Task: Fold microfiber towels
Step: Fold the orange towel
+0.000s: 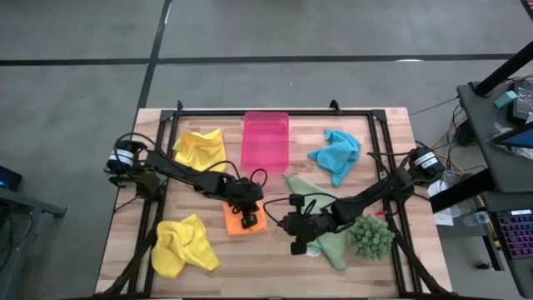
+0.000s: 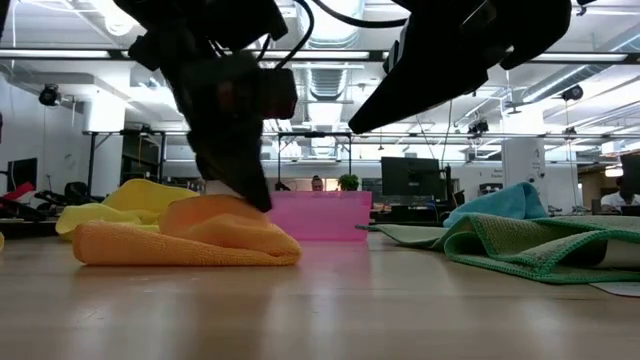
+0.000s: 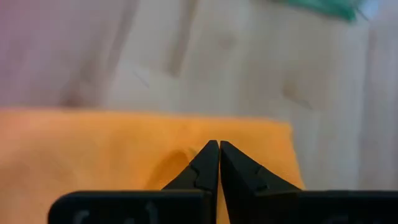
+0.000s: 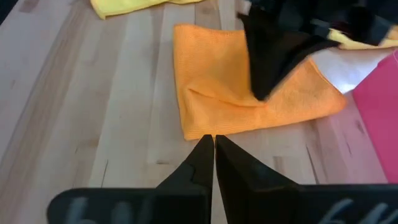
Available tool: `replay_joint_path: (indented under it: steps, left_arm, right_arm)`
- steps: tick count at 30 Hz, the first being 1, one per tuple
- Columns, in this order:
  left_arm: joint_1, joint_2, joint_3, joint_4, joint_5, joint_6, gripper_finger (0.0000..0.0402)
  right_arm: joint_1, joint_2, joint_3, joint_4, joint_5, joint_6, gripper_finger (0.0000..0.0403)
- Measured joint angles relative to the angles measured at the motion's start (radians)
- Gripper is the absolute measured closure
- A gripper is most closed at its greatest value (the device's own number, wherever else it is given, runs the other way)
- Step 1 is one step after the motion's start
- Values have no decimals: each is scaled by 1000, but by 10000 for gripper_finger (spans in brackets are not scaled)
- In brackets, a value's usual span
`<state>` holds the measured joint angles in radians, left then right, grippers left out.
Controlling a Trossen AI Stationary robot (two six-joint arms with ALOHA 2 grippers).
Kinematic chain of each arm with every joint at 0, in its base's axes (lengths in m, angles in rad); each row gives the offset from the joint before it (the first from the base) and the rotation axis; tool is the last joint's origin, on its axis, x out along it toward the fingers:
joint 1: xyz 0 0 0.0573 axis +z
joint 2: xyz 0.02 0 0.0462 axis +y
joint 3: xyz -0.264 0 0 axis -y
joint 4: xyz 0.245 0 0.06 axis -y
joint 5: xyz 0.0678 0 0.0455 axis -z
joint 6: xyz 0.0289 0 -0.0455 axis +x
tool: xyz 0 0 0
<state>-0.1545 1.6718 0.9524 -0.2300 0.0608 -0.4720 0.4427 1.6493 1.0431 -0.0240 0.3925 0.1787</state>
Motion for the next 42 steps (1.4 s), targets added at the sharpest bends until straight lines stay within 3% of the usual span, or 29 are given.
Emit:
replay_joint_path:
  steps: [4, 10, 13, 19, 24, 31, 42]
  left_arm:
    - [-21, -27, 17, -139, 119, -22, 402]
    - [-76, -102, 17, -420, 143, -111, 402]
    - [-106, -139, 7, -472, 154, -163, 402]
    - [-151, -175, 14, -462, 237, -224, 401]
    - [-155, -182, 14, -396, 175, -220, 401]
    - [-158, -160, 6, -353, -15, -209, 401]
    - [-211, -43, 1, -298, 63, -202, 401]
  right_arm:
    - [0, 0, 0, 0, 0, 0, 394]
    - [0, 0, 0, 0, 0, -1, 394]
    - [0, 0, 0, 0, -1, -5, 394]
    - [0, 0, -2, 6, -1, -5, 394]
    - [0, 0, -2, 7, -1, -5, 394]
    - [0, 0, -3, 7, -1, -4, 394]
    - [0, 0, -6, 7, -1, -3, 394]
